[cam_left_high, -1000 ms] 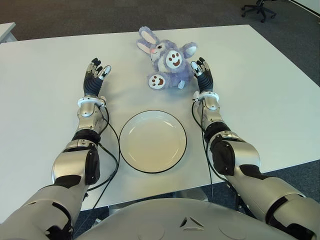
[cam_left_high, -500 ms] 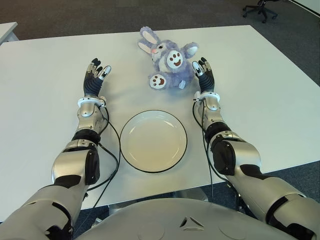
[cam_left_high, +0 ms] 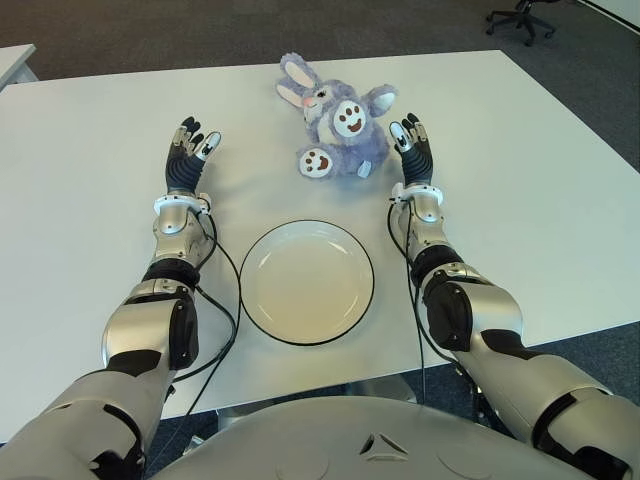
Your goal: Put the doll into the plate.
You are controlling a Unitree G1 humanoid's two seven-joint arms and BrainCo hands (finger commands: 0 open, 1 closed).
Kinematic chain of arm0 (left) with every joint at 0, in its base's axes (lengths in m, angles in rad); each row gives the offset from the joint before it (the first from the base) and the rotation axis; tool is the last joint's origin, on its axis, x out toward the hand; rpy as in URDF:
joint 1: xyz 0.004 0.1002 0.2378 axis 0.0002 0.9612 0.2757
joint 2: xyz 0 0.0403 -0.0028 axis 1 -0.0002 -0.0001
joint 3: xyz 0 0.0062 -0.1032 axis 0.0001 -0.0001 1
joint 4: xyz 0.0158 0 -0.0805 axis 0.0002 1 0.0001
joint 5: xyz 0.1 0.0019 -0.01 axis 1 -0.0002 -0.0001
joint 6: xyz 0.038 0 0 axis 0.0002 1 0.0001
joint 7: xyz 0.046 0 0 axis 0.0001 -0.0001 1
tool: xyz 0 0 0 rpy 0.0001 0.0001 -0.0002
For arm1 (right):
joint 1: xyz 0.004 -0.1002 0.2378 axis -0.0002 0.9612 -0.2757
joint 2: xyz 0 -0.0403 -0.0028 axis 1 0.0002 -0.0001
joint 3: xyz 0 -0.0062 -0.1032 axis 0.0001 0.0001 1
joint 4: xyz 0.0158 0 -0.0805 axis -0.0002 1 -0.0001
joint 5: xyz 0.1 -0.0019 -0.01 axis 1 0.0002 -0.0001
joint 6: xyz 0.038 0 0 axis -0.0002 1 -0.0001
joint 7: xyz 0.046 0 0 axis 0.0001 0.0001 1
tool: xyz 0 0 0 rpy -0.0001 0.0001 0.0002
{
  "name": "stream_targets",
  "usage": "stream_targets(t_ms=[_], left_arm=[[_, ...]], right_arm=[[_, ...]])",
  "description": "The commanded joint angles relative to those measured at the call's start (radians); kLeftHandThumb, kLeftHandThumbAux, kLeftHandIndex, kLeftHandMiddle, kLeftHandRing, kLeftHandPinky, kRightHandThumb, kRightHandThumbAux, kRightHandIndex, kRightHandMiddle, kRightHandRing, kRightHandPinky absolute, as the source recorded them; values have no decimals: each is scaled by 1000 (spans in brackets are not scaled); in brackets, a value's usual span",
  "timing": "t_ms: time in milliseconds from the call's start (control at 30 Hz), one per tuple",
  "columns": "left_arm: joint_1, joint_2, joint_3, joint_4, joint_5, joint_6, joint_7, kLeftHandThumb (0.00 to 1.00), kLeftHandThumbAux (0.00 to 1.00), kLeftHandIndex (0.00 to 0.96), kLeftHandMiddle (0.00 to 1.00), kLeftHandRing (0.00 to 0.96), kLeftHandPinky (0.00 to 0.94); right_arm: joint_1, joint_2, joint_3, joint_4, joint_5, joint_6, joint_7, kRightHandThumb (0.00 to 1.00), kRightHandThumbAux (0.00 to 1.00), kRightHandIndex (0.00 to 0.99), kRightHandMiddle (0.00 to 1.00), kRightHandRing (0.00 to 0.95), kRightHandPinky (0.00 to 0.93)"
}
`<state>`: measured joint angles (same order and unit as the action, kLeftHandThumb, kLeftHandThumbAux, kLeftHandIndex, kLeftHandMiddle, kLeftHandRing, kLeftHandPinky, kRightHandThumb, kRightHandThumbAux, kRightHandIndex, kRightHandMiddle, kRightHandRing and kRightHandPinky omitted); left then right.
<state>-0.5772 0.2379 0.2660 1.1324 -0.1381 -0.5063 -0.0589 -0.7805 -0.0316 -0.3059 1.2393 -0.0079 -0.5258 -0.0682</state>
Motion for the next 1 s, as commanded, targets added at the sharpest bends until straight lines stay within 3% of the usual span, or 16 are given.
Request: stream_targets(t_ms=[33, 1000], left_arm=[[109, -35, 3, 81, 0, 76, -3, 14, 543, 0, 82, 23, 0], [110, -35, 4, 79, -3, 75, -11, 27, 549, 0, 88, 29, 0]], right_arm=[[127, 5, -8, 68, 20, 16, -4, 0, 496, 51, 67, 56, 55], [105, -27, 43, 28, 2, -98, -23, 0, 491, 13, 47, 44, 46]])
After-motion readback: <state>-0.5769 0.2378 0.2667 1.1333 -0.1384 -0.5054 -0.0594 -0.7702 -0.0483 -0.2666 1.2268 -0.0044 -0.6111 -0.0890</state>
